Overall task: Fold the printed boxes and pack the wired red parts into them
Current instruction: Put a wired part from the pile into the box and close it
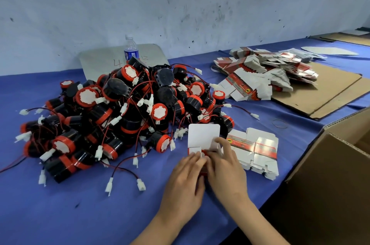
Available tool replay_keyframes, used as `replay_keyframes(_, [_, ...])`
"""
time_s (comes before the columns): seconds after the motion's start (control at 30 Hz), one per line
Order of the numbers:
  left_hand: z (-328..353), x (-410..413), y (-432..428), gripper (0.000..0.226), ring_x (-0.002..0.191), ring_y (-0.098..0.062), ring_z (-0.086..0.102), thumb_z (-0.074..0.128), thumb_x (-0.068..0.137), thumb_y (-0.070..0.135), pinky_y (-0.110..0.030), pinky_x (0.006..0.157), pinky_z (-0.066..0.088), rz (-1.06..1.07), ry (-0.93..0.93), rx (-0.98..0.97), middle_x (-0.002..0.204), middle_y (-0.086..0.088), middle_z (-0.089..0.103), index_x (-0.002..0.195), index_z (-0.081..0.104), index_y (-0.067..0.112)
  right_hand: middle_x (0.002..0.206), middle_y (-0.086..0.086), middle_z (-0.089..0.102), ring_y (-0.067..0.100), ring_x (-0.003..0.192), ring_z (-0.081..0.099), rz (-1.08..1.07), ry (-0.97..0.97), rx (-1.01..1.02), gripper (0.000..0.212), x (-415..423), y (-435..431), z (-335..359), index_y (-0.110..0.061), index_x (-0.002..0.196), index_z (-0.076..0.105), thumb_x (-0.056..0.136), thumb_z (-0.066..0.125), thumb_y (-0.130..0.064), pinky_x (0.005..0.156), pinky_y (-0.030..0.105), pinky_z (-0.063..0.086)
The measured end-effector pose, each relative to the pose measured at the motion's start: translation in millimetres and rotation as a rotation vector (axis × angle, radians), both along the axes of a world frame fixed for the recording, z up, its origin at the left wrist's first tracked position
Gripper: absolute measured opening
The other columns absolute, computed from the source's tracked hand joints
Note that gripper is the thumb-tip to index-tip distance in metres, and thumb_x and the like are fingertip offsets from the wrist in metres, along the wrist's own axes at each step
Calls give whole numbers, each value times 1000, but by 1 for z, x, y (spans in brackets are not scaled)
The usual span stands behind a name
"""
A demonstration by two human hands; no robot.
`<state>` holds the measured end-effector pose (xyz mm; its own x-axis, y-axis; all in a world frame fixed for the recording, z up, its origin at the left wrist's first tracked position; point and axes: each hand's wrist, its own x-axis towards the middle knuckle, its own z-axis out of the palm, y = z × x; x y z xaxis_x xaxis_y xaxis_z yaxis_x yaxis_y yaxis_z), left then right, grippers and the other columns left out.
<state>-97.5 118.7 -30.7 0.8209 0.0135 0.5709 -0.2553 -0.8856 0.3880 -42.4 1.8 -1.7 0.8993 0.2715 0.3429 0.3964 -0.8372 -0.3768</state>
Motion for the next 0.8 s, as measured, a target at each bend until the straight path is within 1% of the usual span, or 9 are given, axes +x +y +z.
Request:
replay_keyframes(0.07, [1,0,-2,57,122,-19,57,81,71,6,-36,101,46,22,21,27,130,-3,62,125,63,10,154,-15,21,16,113,47,-57,-35,79,28,-8,1,-6,-27,113,67,99,43,-33,73,33,50])
replay_keyframes(0.17, [1,0,-8,58,119,-20,60,84,68,12,-42,101,42,44,45,146,127,-5,64,123,65,8,152,-14,20,17,116,45,-98,-17,170,30,-16,-1,-16,-30,122,63,99,43,-33,75,33,51])
replay_keyframes(0.23, [1,0,-10,57,116,-22,62,85,66,14,-41,98,47,67,55,183,124,-7,66,120,68,9,147,-13,20,14,116,46,-100,18,156,35,-18,-3,-20,-32,130,56,100,38,-35,70,29,50])
replay_keyframes(0.33, [3,1,-15,52,112,-26,64,87,66,17,-41,90,55,91,79,172,120,-8,67,115,71,11,143,-12,28,9,99,56,-67,20,136,39,-19,-4,-23,-30,138,49,101,36,-33,59,22,41])
replay_keyframes(0.47, [7,2,-18,46,110,-27,65,86,65,24,-42,90,54,126,115,208,117,-8,69,109,74,18,146,-5,31,12,107,58,-48,-6,61,47,-23,-10,-26,-26,148,33,101,36,-30,62,26,48])
replay_keyframes(0.53, [9,3,-18,41,108,-26,66,86,64,24,-45,93,52,126,115,218,116,-9,69,104,75,20,147,-2,34,15,112,57,-18,-24,84,46,-24,-13,-26,-20,146,38,101,40,-24,65,28,50])
replay_keyframes(0.63, [11,3,-18,38,104,-25,68,87,63,24,-44,93,53,131,105,222,113,-8,70,99,76,22,151,-1,30,20,117,56,25,-25,168,42,-24,-13,-27,-14,140,47,98,48,-17,72,34,55])
replay_keyframes(0.7, [13,2,-20,37,103,-24,68,87,62,24,-42,93,54,130,101,228,112,-7,70,98,77,23,150,3,35,23,115,59,42,-84,221,40,-22,-12,-30,-8,134,54,94,56,-9,74,35,57])
replay_keyframes(0.8, [16,2,-24,38,100,-22,69,88,59,24,-40,93,53,133,100,251,108,-7,71,96,78,25,141,9,47,28,105,64,30,-182,285,39,-22,-12,-35,-4,122,64,83,68,1,74,33,56])
